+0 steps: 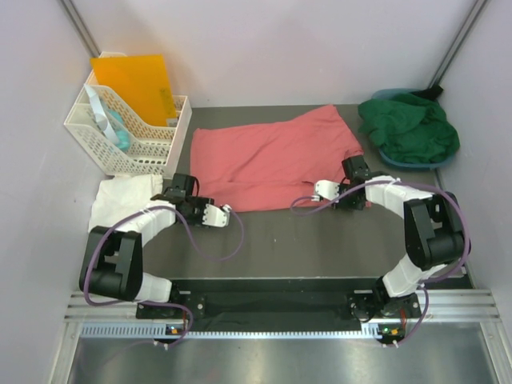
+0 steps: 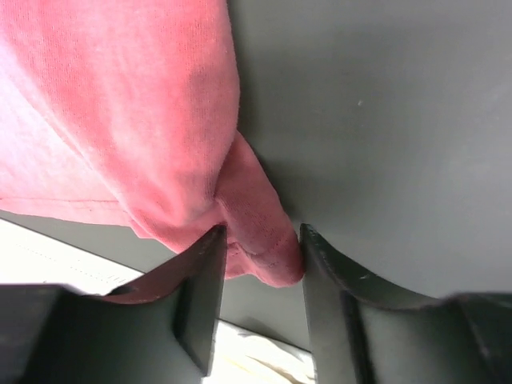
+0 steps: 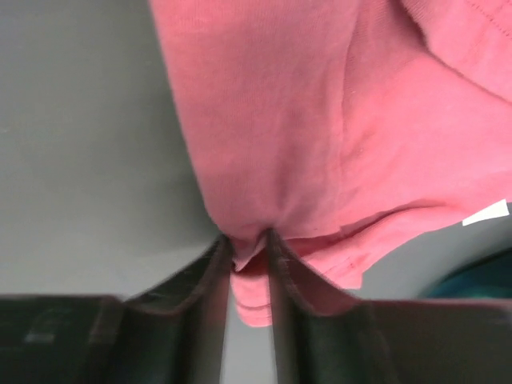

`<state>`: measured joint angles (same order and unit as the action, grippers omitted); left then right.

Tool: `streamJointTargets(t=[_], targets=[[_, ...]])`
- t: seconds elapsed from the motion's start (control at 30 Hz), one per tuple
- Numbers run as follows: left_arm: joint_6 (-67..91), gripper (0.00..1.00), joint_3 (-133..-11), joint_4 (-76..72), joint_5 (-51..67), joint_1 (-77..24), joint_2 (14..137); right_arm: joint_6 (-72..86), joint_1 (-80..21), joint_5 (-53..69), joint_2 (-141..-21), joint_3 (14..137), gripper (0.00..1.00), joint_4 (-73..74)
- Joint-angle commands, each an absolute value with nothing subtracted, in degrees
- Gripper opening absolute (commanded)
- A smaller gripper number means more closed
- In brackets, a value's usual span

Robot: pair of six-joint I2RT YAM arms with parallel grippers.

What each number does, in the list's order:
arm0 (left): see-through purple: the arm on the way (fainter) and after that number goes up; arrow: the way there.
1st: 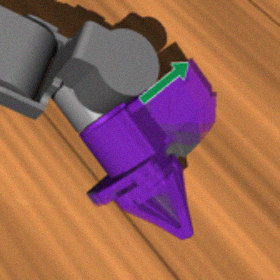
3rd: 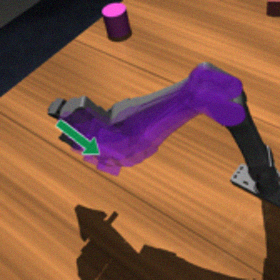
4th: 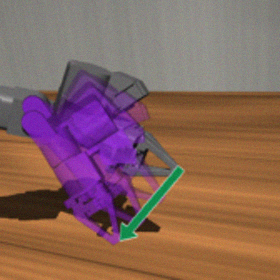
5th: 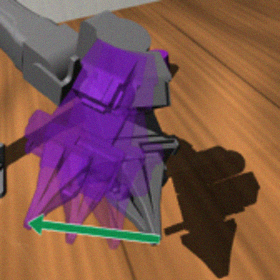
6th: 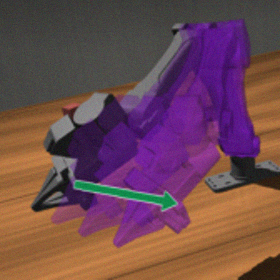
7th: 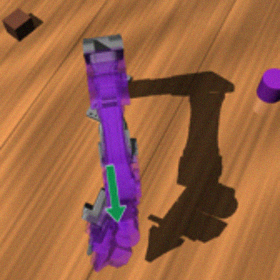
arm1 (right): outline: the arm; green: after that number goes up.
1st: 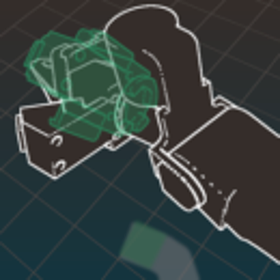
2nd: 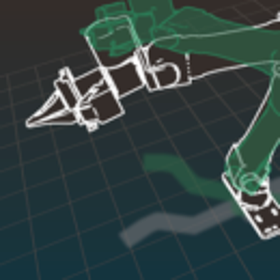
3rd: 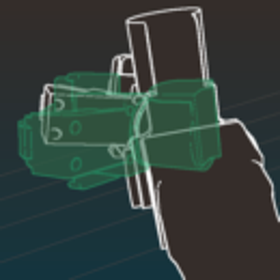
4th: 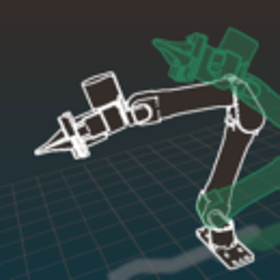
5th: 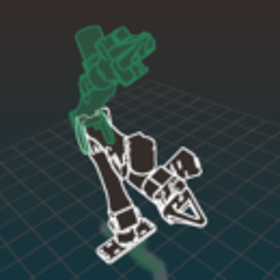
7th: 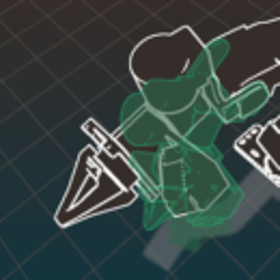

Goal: Fold and stack the t-shirts
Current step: Fold the flattened tshirt in 1/3 of the way

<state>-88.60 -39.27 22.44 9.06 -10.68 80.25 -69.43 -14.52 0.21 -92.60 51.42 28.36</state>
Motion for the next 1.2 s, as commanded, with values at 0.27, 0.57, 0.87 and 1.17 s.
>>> streamJointTargets(t=[0.27,0.57,0.87,1.17], targets=[[-88.1,0.00,-43.3,21.8,6.2,-11.1,82.3,-70.4,-14.7,-1.3,-94.5,51.8,0.00,25.7],[-91.2,0.00,-43.9,25.1,4.0,-11.0,81.7,-74.4,-11.6,-3.2,-92.7,51.2,0.00,27.0],[-97.8,0.00,-45.3,33.8,3.3,-11.0,81.4,-76.6,-9.1,-3.9,-92.9,51.5,0.00,27.4],[-97.1,0.83,-49.6,42.8,4.3,-11.0,79.0,-77.8,-9.1,-1.8,-91.9,53.7,0.43,32.9]])
